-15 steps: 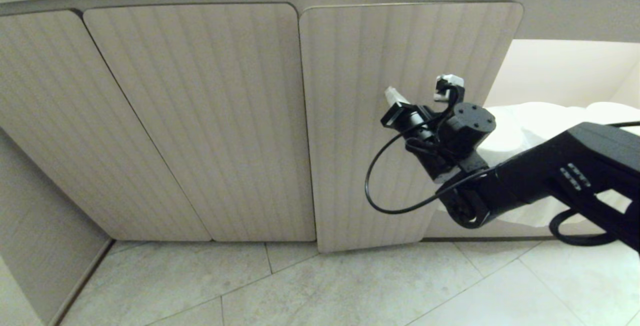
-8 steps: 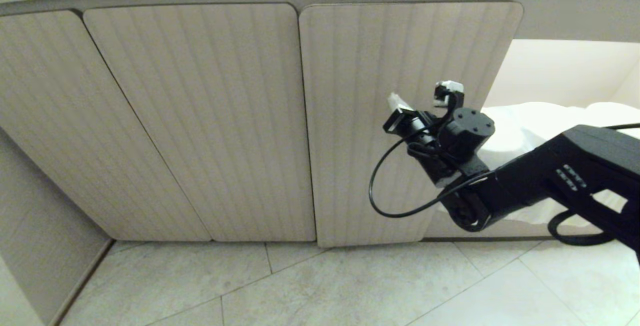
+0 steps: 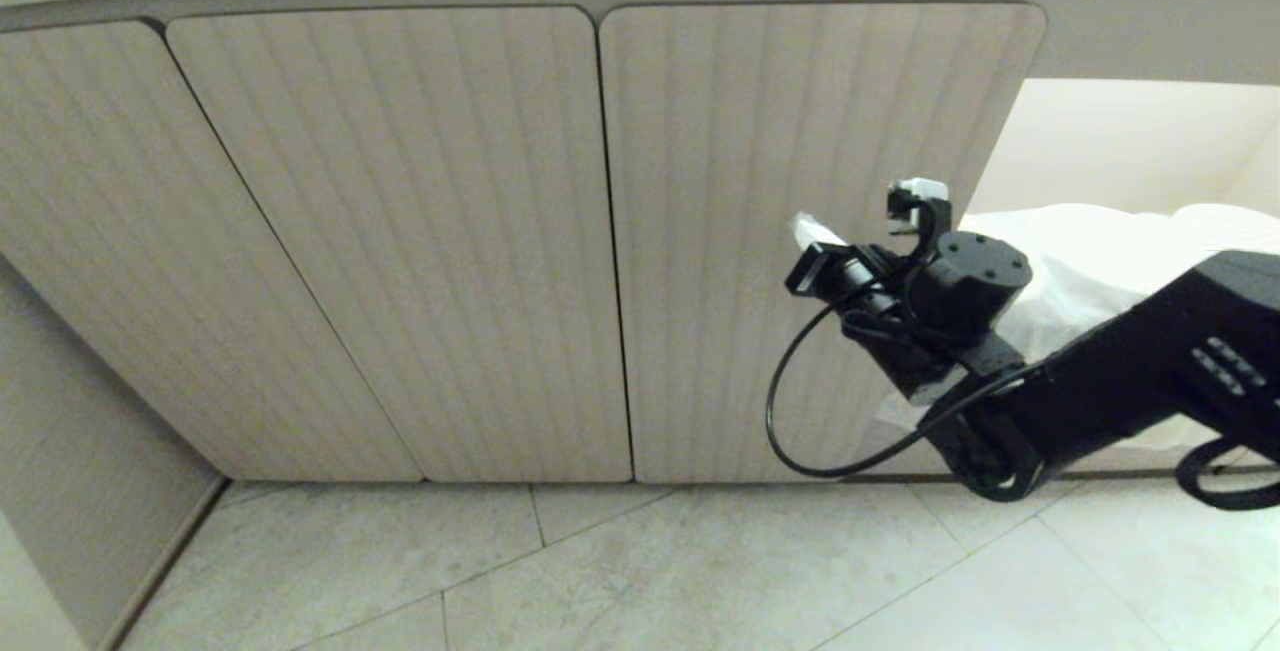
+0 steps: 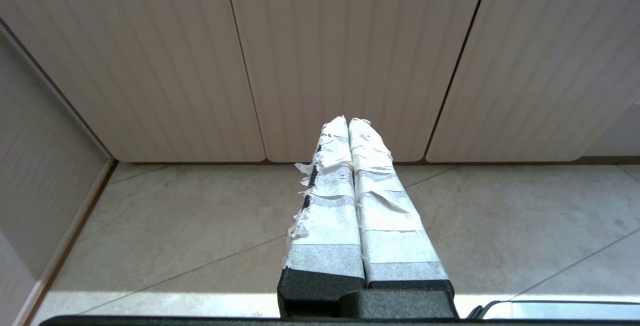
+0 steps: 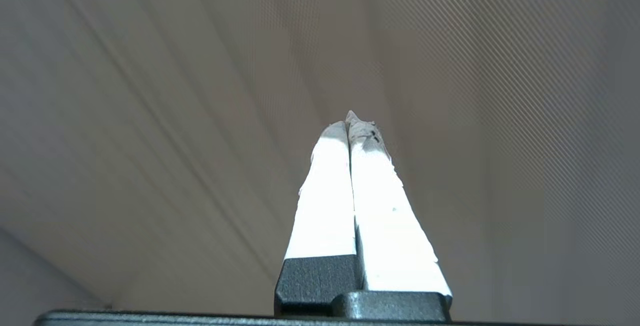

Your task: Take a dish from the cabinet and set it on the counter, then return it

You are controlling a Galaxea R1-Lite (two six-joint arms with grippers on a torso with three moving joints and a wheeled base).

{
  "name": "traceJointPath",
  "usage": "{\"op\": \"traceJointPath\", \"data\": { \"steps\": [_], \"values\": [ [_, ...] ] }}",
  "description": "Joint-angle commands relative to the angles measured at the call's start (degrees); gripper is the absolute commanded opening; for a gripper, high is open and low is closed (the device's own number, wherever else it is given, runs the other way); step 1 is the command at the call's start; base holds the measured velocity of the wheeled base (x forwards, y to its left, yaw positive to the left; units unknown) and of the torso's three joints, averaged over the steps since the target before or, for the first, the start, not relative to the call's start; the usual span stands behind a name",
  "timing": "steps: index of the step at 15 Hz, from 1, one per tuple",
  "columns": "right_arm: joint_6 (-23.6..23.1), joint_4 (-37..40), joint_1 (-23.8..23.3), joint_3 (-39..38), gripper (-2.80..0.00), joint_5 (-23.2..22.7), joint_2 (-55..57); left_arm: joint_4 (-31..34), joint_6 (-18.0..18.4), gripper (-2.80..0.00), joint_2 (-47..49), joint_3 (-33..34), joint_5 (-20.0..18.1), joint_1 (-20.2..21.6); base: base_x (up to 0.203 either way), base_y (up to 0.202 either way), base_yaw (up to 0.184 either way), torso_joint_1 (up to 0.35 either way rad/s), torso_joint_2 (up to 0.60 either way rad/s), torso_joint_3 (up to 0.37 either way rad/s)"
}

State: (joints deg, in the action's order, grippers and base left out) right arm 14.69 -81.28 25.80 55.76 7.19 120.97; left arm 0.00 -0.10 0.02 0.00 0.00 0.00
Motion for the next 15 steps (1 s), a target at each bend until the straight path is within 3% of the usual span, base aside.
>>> {"op": "traceJointPath", "data": {
  "steps": [1, 9, 15],
  "values": [
    [-0.09, -0.45, 0.00, -4.43, -2.80, 0.01, -4.38, 0.00, 0.01, -2.80, -0.02, 0.00, 0.00, 0.00, 0.000, 0.000, 0.000, 0.000, 0.00, 0.000],
    [-3.13, -0.51, -0.45, -28.78, -2.80, 0.26, -23.23, 0.00, 0.01, -2.80, -0.02, 0.00, 0.00, 0.00, 0.000, 0.000, 0.000, 0.000, 0.00, 0.000],
    [-5.13, -0.04, -6.57, -48.56, -2.80, 0.07, -40.27, 0.00, 0.01, -2.80, -0.02, 0.00, 0.00, 0.00, 0.000, 0.000, 0.000, 0.000, 0.00, 0.000]
  ]
}}
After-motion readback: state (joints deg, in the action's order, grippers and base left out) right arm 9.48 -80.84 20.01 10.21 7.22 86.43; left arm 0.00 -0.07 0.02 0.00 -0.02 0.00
